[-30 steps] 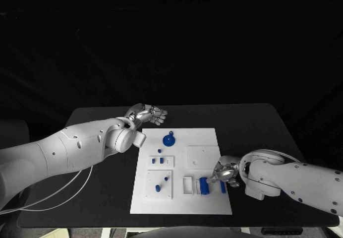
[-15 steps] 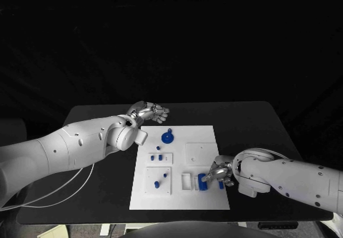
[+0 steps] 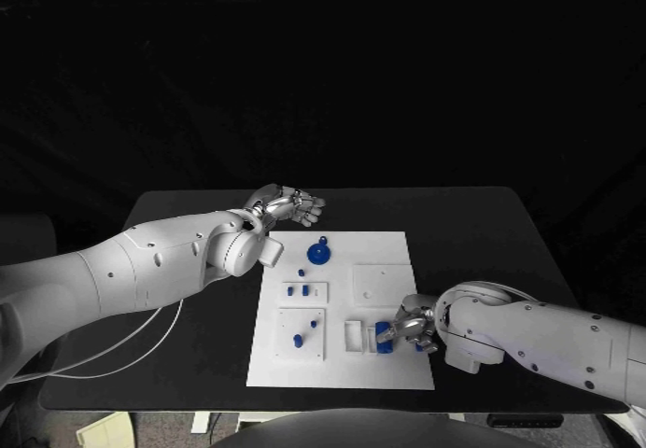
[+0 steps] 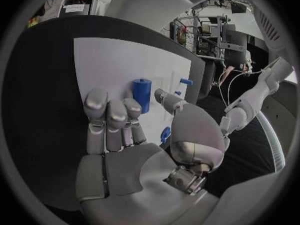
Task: Assemble the parts on the task board
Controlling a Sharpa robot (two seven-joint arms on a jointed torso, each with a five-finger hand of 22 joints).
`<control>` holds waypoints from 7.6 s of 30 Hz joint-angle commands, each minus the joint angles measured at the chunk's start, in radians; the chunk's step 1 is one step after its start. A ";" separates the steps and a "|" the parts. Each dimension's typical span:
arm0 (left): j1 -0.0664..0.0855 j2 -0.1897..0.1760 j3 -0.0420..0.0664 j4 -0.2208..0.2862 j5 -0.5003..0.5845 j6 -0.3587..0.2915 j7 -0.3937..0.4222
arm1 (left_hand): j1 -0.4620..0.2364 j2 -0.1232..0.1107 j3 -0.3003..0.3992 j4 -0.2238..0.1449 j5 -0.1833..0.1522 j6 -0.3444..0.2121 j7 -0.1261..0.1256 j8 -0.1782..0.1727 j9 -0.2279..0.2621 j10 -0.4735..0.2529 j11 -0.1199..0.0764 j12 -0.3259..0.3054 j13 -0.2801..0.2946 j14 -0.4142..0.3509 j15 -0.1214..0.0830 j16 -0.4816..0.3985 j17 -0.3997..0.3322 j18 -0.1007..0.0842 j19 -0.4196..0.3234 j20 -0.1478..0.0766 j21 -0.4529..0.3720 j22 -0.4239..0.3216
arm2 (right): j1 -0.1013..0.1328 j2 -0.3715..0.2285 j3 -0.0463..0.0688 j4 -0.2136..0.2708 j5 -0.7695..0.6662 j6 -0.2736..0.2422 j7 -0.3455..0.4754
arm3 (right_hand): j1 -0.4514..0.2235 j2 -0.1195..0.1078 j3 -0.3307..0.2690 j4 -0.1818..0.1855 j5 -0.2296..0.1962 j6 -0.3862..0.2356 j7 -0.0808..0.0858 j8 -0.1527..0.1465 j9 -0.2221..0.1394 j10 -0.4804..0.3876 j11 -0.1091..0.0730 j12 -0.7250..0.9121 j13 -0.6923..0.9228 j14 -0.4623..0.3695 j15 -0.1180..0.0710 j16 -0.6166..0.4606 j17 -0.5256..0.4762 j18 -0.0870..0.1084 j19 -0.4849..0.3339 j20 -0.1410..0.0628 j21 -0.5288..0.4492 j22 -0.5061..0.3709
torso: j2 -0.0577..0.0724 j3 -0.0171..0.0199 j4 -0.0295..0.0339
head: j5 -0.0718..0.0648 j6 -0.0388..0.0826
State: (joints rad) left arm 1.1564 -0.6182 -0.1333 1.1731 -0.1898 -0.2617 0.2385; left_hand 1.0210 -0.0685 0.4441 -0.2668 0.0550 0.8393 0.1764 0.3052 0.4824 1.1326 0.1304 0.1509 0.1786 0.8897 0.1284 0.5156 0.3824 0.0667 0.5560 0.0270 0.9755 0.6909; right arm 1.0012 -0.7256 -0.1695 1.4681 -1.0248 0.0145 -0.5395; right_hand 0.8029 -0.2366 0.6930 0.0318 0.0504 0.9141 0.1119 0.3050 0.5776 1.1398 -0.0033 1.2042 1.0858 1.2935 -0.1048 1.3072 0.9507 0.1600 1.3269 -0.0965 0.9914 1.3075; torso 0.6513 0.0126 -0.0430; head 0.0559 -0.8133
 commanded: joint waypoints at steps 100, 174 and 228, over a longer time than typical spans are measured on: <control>0.001 -0.004 0.001 0.007 0.006 0.019 0.005 | -0.011 0.002 -0.001 -0.003 0.001 -0.010 0.000 0.004 -0.003 -0.007 0.001 -0.002 -0.002 0.011 0.001 -0.015 0.012 0.013 -0.001 0.002 -0.007 0.004 | 0.000 0.098 -0.005 -0.002 0.075 -0.073 0.012 | -0.105 0.093 0.058 -0.180 0.001 0.080 -0.016 -0.001 0.041 -0.019 -0.013 -0.012 -0.002 0.007 -0.018 -0.027 0.021 0.102 -0.021 0.016 0.035 0.012 | 0.003 -0.0029 -0.0026 | 0.035 0.033; 0.001 -0.010 0.001 0.007 0.006 0.024 -0.004 | -0.015 0.005 0.000 0.000 0.001 -0.012 0.001 0.004 -0.003 -0.007 0.001 -0.002 -0.003 0.012 0.001 -0.019 0.018 0.013 0.000 0.002 -0.007 0.006 | -0.010 0.097 -0.005 -0.009 -0.119 0.007 0.052 | 0.019 0.105 -0.025 -0.213 0.018 0.127 -0.029 -0.016 0.060 -0.008 -0.025 -0.022 -0.001 0.012 -0.027 -0.043 0.041 0.102 -0.022 0.018 0.030 0.010 | 0.004 -0.0031 -0.0027 | 0.035 0.031; 0.001 -0.019 0.001 0.008 0.006 0.036 0.009 | -0.016 0.005 0.000 -0.001 0.001 -0.010 0.000 0.006 -0.003 -0.005 0.000 0.000 -0.002 0.015 0.000 -0.022 0.024 0.013 0.001 0.002 -0.007 0.008 | 0.062 -0.150 0.014 0.090 -0.089 0.020 0.069 | 0.043 0.070 -0.077 -0.263 0.005 0.124 -0.025 -0.039 0.067 0.007 -0.020 -0.018 0.009 0.019 -0.023 -0.053 0.049 0.102 -0.017 0.016 0.027 0.008 | 0.003 -0.0022 -0.0036 | 0.010 0.050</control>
State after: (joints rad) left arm 1.1568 -0.6369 -0.1330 1.1771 -0.1884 -0.2457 0.2292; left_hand 1.0158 -0.0632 0.4441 -0.2668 0.0550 0.8340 0.1781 0.3051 0.4798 1.1326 0.1304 0.1509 0.1768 0.8989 0.1304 0.4994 0.4056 0.0593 0.5559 0.0270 0.9717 0.6977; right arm 1.0641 -0.8726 -0.1545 1.5578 -1.1124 -0.0096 -0.4522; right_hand 0.8455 -0.1711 0.6143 -0.2292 0.0619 1.0298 0.0891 0.2633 0.6440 1.1422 -0.0233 1.1809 1.0942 1.3096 -0.1276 1.2606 0.9990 0.1792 1.3074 -0.0767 1.0221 1.3076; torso 0.6541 0.0109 -0.0476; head 0.0731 -0.7657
